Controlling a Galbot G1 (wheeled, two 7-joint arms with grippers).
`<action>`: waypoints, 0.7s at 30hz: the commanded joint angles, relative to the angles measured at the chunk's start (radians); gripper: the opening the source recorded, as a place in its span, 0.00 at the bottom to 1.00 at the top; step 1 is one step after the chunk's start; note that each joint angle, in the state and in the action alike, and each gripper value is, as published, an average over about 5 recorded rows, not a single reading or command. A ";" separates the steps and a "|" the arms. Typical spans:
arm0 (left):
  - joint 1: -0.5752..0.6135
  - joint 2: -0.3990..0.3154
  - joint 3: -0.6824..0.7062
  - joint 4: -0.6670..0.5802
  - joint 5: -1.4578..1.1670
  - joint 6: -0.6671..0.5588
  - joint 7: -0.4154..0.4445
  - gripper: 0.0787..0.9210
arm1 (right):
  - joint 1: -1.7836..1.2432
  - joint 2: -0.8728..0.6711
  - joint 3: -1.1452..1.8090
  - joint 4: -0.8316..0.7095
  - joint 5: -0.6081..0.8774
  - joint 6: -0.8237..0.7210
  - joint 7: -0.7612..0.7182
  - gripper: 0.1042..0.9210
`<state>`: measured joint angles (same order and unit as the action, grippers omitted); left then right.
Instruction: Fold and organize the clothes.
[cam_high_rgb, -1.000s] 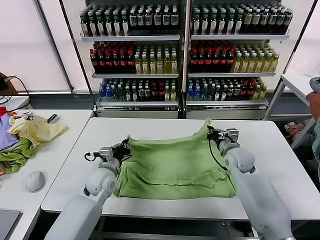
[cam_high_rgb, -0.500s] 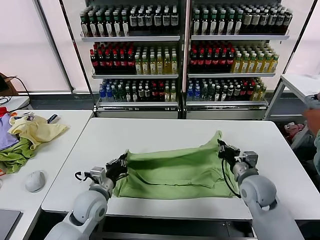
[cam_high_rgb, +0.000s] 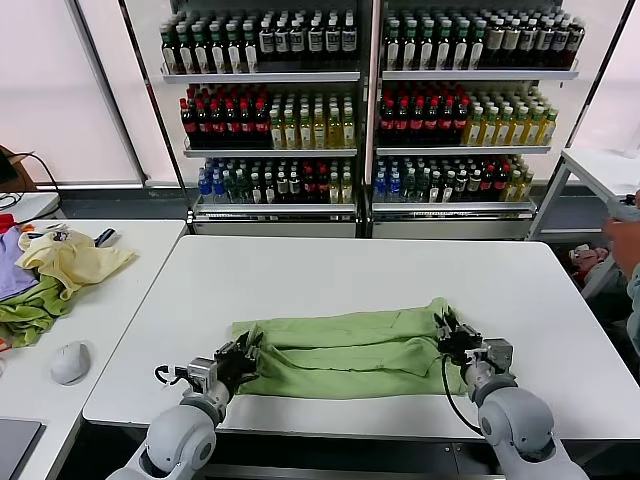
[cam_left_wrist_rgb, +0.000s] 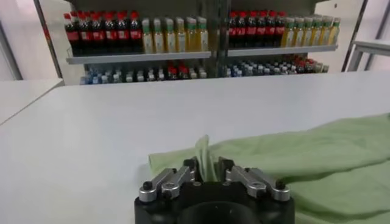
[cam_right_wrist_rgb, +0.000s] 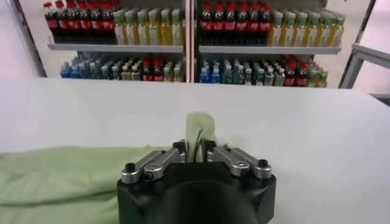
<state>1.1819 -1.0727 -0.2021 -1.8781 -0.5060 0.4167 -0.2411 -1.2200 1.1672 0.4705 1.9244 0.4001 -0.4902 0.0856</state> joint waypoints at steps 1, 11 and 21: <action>0.050 -0.024 -0.038 -0.055 0.057 -0.019 -0.028 0.47 | -0.058 0.008 0.005 0.050 -0.043 0.047 -0.003 0.47; 0.105 -0.193 -0.066 -0.028 0.145 -0.022 -0.199 0.81 | -0.186 0.034 0.068 0.157 -0.058 0.074 -0.002 0.82; 0.077 -0.273 -0.055 0.063 0.165 0.006 -0.275 0.76 | -0.241 0.047 0.080 0.188 -0.068 0.086 0.001 0.88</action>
<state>1.2509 -1.2687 -0.2487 -1.8626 -0.3708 0.4135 -0.4424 -1.4130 1.2089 0.5419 2.0839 0.3402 -0.4134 0.0864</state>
